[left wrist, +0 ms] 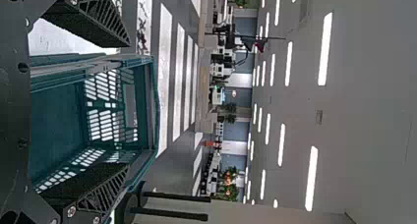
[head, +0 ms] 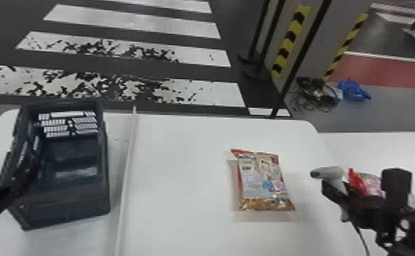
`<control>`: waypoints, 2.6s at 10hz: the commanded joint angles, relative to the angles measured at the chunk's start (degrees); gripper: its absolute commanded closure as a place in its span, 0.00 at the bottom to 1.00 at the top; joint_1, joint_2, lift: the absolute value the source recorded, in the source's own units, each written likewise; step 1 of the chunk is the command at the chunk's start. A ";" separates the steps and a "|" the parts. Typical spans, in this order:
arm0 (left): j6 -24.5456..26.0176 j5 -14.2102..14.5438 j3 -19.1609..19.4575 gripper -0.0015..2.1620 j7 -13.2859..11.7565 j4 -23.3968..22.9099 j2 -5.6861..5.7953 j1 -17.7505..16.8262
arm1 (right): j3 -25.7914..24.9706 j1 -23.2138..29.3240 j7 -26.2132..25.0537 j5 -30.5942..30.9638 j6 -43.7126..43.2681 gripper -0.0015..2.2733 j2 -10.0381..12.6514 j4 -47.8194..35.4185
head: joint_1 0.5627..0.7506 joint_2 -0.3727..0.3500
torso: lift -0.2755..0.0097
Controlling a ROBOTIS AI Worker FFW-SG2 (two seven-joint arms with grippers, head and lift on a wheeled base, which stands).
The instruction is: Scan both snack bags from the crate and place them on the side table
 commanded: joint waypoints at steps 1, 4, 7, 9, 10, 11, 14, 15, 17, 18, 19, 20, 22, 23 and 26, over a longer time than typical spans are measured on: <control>0.00 0.00 -0.07 0.06 0.00 -0.03 0.09 0.00 | 3.44 1.44 -0.08 -0.52 4.63 0.98 0.05 -4.98 | 0.70 0.22 | 0.62; 0.00 0.27 0.10 0.06 0.00 -0.03 0.27 0.08 | 10.38 3.28 -0.43 -0.61 10.26 0.98 0.05 -9.55 | 0.70 0.29 | 0.62; 0.00 0.44 0.01 0.06 0.00 -0.03 0.35 0.00 | 16.71 5.57 -1.93 -0.69 15.53 0.98 0.05 -14.30 | 0.70 0.37 | 0.62; 0.00 0.44 0.01 0.06 0.00 0.06 0.35 0.00 | 20.58 6.36 -2.98 -0.69 17.64 0.98 0.05 -15.88 | 0.70 0.43 | 0.62; 0.00 0.44 0.01 0.06 -0.08 0.06 0.35 0.00 | 22.42 6.36 -3.69 -0.69 18.52 0.98 0.05 -15.88 | 0.70 0.46 | 0.62; 0.00 0.44 0.01 0.06 -0.08 0.06 0.35 0.08 | 24.18 6.18 -4.74 -0.69 19.22 0.98 0.05 -15.79 | 0.70 0.48 | 0.62; 0.00 0.53 0.10 0.06 -0.17 0.15 0.35 0.17 | 27.78 4.78 -7.03 -0.69 20.98 0.98 0.05 -15.18 | 0.70 0.54 | 0.62; -0.35 0.53 0.10 0.06 -0.17 0.32 0.27 0.17 | 28.40 3.64 -7.47 -0.34 21.51 0.98 0.05 -13.95 | 0.70 0.55 | 0.62; -0.53 0.70 0.37 0.06 -0.26 0.41 0.35 0.44 | 28.57 1.26 -7.82 0.54 21.51 0.98 0.05 -10.26 | 0.70 0.56 | 0.62; -0.88 0.97 0.63 0.06 -0.35 0.50 0.35 0.61 | 28.57 0.82 -8.17 0.71 21.51 0.98 0.05 -8.94 | 0.70 0.57 | 0.62; -1.05 0.97 0.63 0.06 -0.44 0.59 0.35 0.61 | 28.40 -0.06 -8.43 0.71 21.33 0.98 0.05 -7.62 | 0.70 0.57 | 0.62; -1.23 1.06 0.63 0.06 -0.44 0.67 0.35 0.61 | 28.22 -0.32 -8.87 0.71 21.16 0.98 0.05 -7.01 | 0.70 0.57 | 0.62; -1.23 1.06 0.72 0.06 -0.44 0.76 0.35 0.61 | 28.05 -0.32 -8.96 0.71 21.16 0.98 0.05 -7.36 | 0.70 0.56 | 0.62; -1.05 1.06 0.72 0.07 -0.44 0.76 0.35 0.52 | 28.05 0.12 -8.96 0.71 21.16 0.98 0.05 -7.53 | 0.70 0.56 | 0.62; -1.23 1.06 0.72 0.07 -0.44 0.85 0.27 0.35 | 23.56 -0.41 -8.96 -0.08 20.63 0.98 0.05 -9.73 | 0.70 0.55 | 0.62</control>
